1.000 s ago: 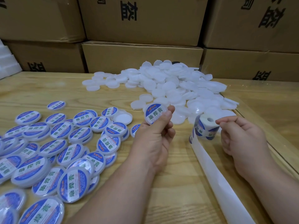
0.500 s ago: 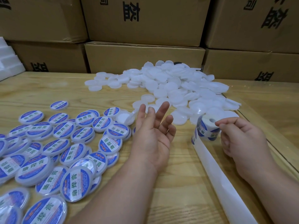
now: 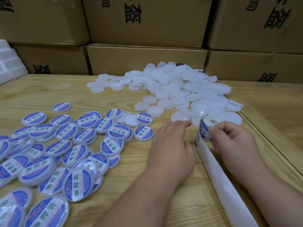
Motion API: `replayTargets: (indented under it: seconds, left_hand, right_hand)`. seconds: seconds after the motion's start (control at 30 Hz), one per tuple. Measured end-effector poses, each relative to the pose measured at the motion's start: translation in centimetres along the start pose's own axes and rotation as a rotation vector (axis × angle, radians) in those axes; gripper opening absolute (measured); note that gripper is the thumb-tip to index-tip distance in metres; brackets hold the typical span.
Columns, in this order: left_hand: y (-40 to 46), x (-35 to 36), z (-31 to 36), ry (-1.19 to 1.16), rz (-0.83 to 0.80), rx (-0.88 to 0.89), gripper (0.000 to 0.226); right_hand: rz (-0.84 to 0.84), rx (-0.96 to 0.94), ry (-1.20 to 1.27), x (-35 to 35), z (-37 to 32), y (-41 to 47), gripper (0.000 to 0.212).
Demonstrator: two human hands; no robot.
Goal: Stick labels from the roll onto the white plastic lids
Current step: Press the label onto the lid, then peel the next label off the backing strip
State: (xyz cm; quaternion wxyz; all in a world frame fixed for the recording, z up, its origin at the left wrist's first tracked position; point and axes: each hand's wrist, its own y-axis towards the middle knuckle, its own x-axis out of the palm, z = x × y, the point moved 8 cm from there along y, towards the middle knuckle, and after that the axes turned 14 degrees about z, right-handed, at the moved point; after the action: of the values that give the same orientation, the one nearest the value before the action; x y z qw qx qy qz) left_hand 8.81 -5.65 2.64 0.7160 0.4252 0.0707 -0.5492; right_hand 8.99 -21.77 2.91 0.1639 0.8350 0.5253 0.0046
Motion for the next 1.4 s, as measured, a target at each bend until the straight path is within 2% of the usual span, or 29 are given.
replayTargets:
  seconds: [0.2, 0.4, 0.6, 0.7, 0.87, 0.97, 1.07, 1.17, 1.27, 1.4]
  left_hand:
    - [1.4, 0.6, -2.0, 0.293, -0.043, -0.117, 0.069]
    - [3.6, 0.2, -6.1, 0.637, -0.243, -0.171, 0.069]
    - [3.6, -1.8, -7.5, 0.844, -0.211, -0.214, 0.075]
    - [4.1, -1.0, -7.0, 0.816, -0.158, -0.159, 0.073]
    - [6.3, 1.7, -6.4, 0.499, -0.124, -0.07, 0.073]
    - [7.6, 2.9, -6.7, 0.539, -0.138, -0.071, 0.073]
    - [8.3, 3.2, -7.7, 0.636, -0.17, -0.189, 0.075]
    - [8.4, 3.0, -8.1, 0.745, -0.196, -0.263, 0.069]
    - [8.2, 3.1, -7.9, 0.77, -0.205, -0.224, 0.057]
    - [7.9, 2.7, -6.3, 0.742, -0.105, -0.094, 0.04]
  right_hand:
    - [-0.057, 0.019, -0.039, 0.7, 0.9, 0.1, 0.029]
    - [-0.084, 0.01, -0.051, 1.2, 0.9, 0.0, 0.03]
    - [-0.081, 0.001, -0.071, 1.1, 1.0, 0.1, 0.03]
    - [-0.081, 0.017, -0.057, 1.1, 1.1, 0.0, 0.031]
    - [-0.074, 0.015, -0.066, 1.2, 1.0, 0.1, 0.031]
    - [-0.077, -0.009, -0.093, 1.2, 0.8, 0.1, 0.029]
    - [-0.075, -0.019, -0.102, 1.2, 0.7, 0.1, 0.029]
    - [-0.072, -0.022, -0.113, 1.2, 0.6, 0.1, 0.03]
    - [-0.067, -0.027, -0.116, 1.1, 0.7, 0.1, 0.03]
    - [-0.066, -0.026, -0.115, 1.1, 0.9, 0.2, 0.03]
